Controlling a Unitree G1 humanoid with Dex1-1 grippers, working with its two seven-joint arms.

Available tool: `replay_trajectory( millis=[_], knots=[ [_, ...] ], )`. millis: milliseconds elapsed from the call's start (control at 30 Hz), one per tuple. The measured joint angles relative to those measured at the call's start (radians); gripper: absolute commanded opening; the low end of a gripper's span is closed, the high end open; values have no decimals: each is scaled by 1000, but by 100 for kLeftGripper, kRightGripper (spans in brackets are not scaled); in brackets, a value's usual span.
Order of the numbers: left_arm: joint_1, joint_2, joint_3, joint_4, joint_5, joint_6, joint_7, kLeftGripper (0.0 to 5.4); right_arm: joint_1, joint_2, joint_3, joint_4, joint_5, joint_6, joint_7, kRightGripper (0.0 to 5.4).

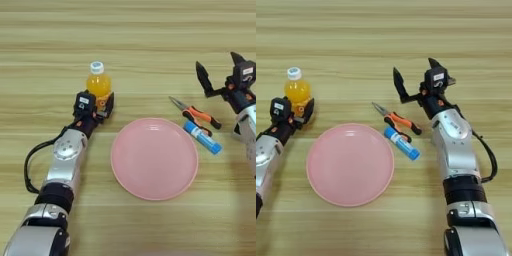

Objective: Move the objects on the table

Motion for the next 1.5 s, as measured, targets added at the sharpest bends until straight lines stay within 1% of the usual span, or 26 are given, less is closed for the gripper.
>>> replay_trajectory(
  millis=[233,467,500,600,667,767,833,867,933,1033,1133,1200,1367,1500],
  knots=[
    [20,0,-2,-25,-2,15,0,338,-1,0,-1,-8,0,0,0,540],
    [24,0,-7,-36,-2,27,0,338,-2,1,-1,-8,0,0,-1,540],
    [24,0,-7,-37,-2,27,0,367,-2,1,-1,-9,0,0,-1,540],
    [26,0,-8,-37,-2,34,0,392,-2,2,-1,-9,0,0,-1,540],
    [38,-1,-10,-35,-2,50,-2,412,-2,2,-1,-12,0,0,-1,540],
    [50,-1,-11,-31,-2,54,-3,440,-3,2,-1,-14,0,0,-1,540],
    [52,-1,-11,-32,-1,54,-3,457,-4,3,-1,-14,0,0,-1,540],
    [52,-1,-11,-32,-2,54,-3,475,-5,3,-1,-14,0,0,-1,540],
    [52,-1,-10,-32,-2,54,-2,483,-7,3,-1,-14,0,0,-1,540],
    [52,-2,-9,-33,-2,53,-2,519,-7,3,-2,-15,0,0,-1,540],
    [52,-3,-8,-37,-2,47,4,538,-7,3,-3,-15,0,0,-1,540],
    [52,-6,-5,-41,-4,39,7,538,-7,3,-4,-15,0,0,-1,540],
    [56,-14,10,-77,-9,-16,7,538,-7,3,-5,-15,0,-1,-1,540],
    [60,-22,18,-104,-32,-42,-8,538,-7,3,-5,-15,0,-1,-1,540]
  ],
)
